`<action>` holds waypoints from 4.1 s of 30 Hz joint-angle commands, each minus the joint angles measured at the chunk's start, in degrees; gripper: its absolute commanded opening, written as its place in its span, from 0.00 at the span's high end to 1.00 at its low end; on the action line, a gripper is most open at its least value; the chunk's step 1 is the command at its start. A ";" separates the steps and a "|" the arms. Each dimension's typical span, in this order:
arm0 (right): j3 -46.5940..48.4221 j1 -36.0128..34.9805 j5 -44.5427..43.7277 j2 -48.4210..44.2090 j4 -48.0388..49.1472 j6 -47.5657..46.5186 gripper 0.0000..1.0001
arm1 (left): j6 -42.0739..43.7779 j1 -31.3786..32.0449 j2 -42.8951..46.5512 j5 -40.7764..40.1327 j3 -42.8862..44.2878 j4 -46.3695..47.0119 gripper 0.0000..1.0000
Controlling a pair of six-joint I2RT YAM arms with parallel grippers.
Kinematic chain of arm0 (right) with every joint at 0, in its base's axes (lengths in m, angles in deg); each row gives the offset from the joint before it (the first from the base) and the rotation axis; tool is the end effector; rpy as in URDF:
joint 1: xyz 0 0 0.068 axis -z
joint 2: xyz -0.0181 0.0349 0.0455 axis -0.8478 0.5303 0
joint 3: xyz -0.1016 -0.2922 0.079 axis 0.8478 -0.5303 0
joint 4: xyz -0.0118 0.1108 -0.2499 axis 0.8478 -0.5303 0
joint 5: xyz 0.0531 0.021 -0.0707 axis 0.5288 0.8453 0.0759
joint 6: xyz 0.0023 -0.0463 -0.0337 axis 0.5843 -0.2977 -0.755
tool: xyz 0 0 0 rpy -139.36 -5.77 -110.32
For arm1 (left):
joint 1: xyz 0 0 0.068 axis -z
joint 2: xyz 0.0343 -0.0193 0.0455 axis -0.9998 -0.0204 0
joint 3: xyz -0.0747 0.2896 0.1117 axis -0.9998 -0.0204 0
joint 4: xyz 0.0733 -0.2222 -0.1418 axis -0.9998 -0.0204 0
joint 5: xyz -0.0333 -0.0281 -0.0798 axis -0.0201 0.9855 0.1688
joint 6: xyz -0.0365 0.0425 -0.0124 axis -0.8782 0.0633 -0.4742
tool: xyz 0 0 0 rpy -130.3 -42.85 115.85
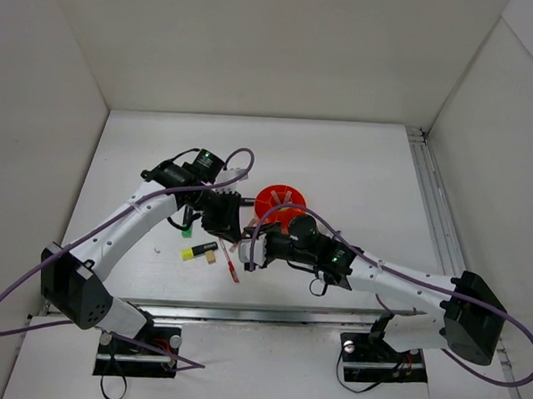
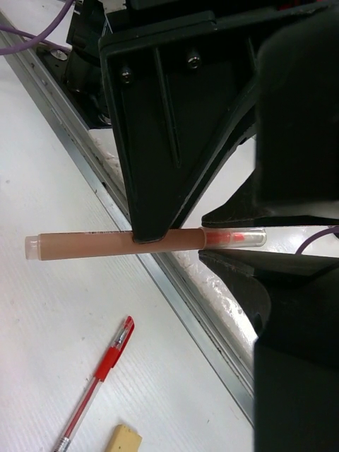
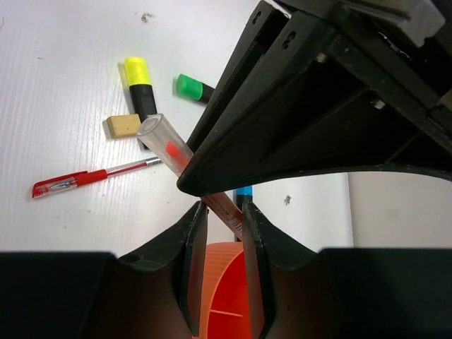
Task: Sort the stationery into containers
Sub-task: Place the pen in the storage box, then pick up the stationery from the center of the board.
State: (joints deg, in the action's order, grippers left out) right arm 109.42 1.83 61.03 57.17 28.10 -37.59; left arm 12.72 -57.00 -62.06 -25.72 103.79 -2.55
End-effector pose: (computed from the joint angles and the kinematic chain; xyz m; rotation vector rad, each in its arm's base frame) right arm 0.1476 0.2450 0.3157 -1.4974 0.7354 0.3343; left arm 0.2392 -0.1763 0.3728 0.3555 2.7638 -1.1330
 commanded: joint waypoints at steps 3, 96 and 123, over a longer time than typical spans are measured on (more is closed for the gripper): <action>3.87 -0.73 -0.21 1.88 3.57 0.85 0.83 | 0.00 1.12 0.95 2.79 4.10 -0.33 1.00; -3.07 19.58 -10.41 4.00 26.34 45.24 0.63 | -10.46 -15.31 27.50 -37.99 -14.18 11.27 0.00; -0.60 19.05 -19.34 -16.65 -14.60 63.49 0.02 | -8.44 -17.68 21.79 -24.72 -22.88 18.73 0.00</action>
State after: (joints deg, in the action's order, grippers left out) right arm 106.64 20.98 48.73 40.80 22.41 19.59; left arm 3.32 -74.33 -41.14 -52.99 80.73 11.98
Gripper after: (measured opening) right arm 0.979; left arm 0.996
